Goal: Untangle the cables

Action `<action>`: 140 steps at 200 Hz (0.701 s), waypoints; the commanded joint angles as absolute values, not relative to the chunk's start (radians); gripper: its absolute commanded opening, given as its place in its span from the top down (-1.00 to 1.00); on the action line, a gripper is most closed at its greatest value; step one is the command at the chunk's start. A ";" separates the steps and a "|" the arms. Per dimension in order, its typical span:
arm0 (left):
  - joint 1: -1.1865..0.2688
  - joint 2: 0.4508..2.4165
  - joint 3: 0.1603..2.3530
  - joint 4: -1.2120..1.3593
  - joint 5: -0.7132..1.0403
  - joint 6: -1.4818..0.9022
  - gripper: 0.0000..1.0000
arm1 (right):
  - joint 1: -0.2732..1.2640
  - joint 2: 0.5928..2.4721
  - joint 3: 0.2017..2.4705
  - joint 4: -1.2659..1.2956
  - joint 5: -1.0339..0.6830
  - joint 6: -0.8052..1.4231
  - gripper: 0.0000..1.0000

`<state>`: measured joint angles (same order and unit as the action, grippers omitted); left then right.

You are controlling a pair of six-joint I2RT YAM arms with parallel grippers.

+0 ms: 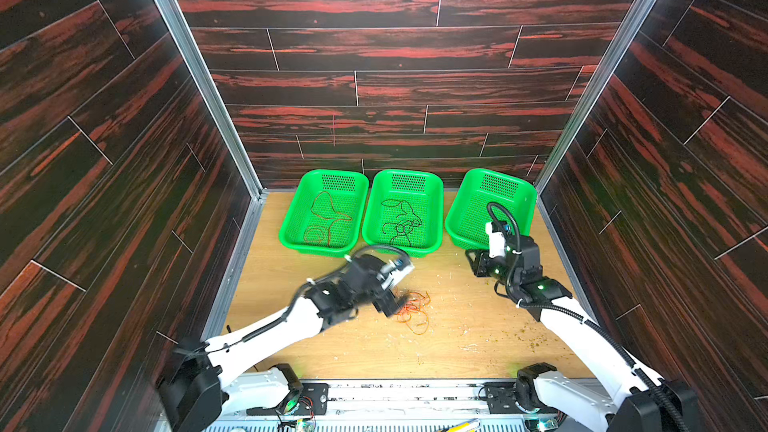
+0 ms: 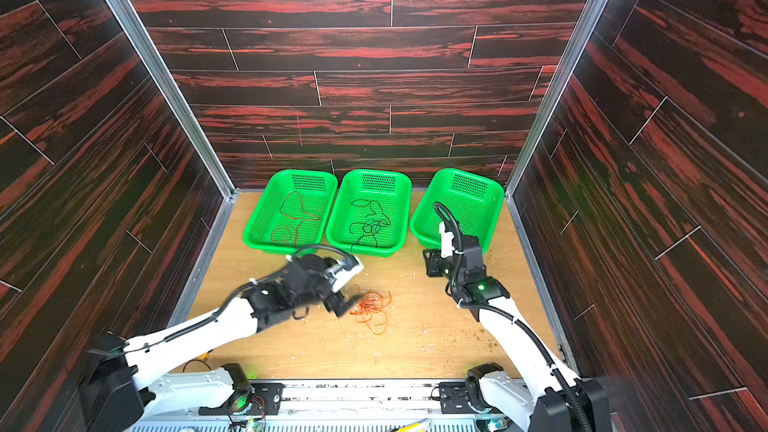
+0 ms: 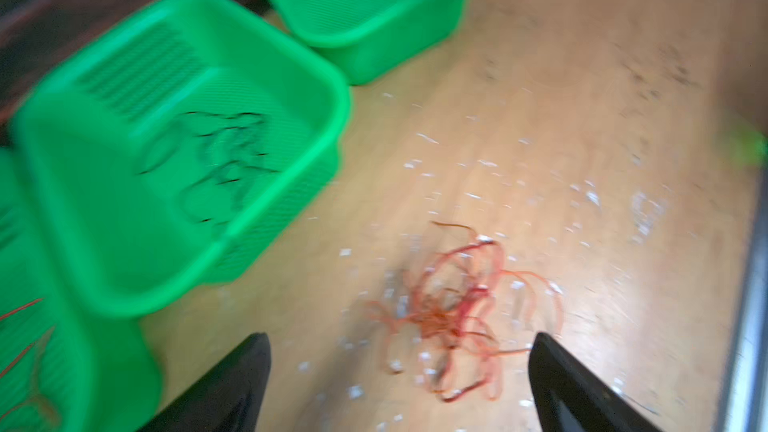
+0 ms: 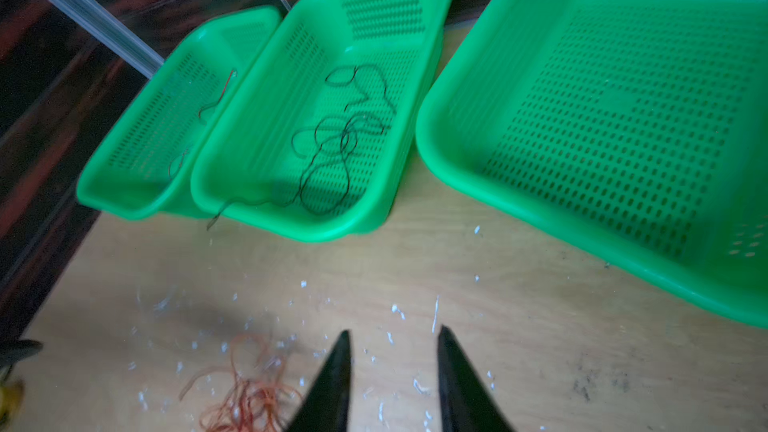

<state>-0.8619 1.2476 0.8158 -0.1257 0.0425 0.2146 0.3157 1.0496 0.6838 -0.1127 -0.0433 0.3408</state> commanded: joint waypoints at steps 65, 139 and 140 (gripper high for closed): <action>-0.929 1.525 0.950 -0.103 0.064 0.259 -0.59 | 0.305 0.992 0.651 -0.136 -0.028 0.459 0.30; -0.925 1.616 1.019 -0.127 0.016 0.264 0.33 | 0.305 0.979 0.656 -0.143 -0.034 0.389 0.37; -0.925 1.616 1.019 -0.129 0.017 0.265 0.34 | 0.305 0.977 0.656 -0.143 -0.035 0.388 0.37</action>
